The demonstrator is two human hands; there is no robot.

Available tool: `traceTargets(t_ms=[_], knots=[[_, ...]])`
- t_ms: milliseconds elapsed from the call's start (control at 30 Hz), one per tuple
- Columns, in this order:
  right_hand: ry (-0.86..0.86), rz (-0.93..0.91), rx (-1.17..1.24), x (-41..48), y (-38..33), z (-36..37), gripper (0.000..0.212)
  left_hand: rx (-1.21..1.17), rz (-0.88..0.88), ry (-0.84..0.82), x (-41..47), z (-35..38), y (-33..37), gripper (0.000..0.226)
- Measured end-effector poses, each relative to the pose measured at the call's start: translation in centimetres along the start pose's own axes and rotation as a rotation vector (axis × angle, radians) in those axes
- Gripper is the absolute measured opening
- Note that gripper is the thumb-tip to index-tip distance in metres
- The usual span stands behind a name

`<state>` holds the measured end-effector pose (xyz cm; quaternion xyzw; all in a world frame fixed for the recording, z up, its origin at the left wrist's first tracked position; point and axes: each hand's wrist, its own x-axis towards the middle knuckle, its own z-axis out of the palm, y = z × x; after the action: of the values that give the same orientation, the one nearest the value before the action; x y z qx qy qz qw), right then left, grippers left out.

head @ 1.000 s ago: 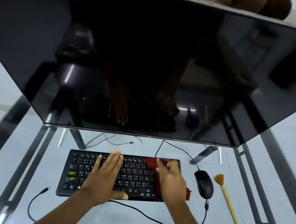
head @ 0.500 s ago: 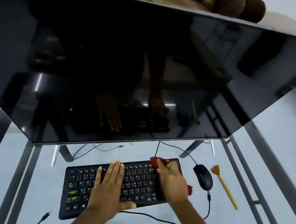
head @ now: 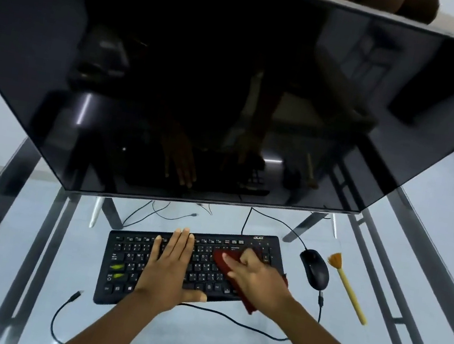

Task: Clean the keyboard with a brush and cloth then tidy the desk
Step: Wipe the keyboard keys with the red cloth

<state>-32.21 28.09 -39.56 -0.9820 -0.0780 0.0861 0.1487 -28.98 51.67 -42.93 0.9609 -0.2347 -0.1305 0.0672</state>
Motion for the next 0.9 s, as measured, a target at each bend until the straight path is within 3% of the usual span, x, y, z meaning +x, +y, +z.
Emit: traceTargets(t_ms=[67, 200, 333, 400, 433, 533, 600, 633, 767, 833, 900], knots=[[0.019, -0.018, -0.003, 0.8, 2.0, -1.1, 0.05, 0.011, -0.002, 0.037, 0.1, 0.3, -0.1, 0.127], [0.165, 0.279, -0.079, 2.8, 4.7, -1.4, 0.043, -0.032, -0.003, 0.071, 0.1, 0.7, -0.3, 0.131], [0.051, -0.01, 0.038, 0.3, -0.5, 0.8, 0.036, -0.039, -0.026, 0.057, 0.1, 0.5, 0.0, 0.134], [0.046, -0.228, -0.093, 0.4, 1.2, 0.4, 0.038, -0.036, -0.02, 0.05, 0.0, 0.3, 0.0, 0.133], [0.028, -0.215, -0.139, 1.0, 2.7, -0.3, 0.04, -0.036, -0.016, 0.047, 0.0, 0.4, -0.2, 0.133], [0.076, 0.079, -0.268, 2.6, 6.8, -2.2, 0.042, -0.065, -0.016, 0.063, -0.1, 0.7, -0.3, 0.133], [0.097, 0.158, -0.231, 2.4, 6.2, -2.0, 0.042, -0.073, -0.013, 0.062, -0.1, 0.8, -0.1, 0.132], [0.083, 0.15, -0.154, 1.7, 4.8, -1.5, 0.043, -0.082, -0.014, 0.069, -0.1, 0.8, -0.1, 0.132], [-0.05, -0.201, -0.117, -0.6, 2.8, 0.4, 0.04, -0.067, -0.023, 0.042, -0.1, 0.2, -0.1, 0.133], [0.025, -0.115, -0.189, 0.8, 5.2, -0.4, 0.043, -0.058, -0.022, 0.021, -0.2, 0.1, 0.0, 0.134], [0.066, 0.092, -0.244, 1.5, 6.4, -1.2, 0.043, -0.062, -0.026, 0.027, -0.2, 0.1, 0.0, 0.135]])
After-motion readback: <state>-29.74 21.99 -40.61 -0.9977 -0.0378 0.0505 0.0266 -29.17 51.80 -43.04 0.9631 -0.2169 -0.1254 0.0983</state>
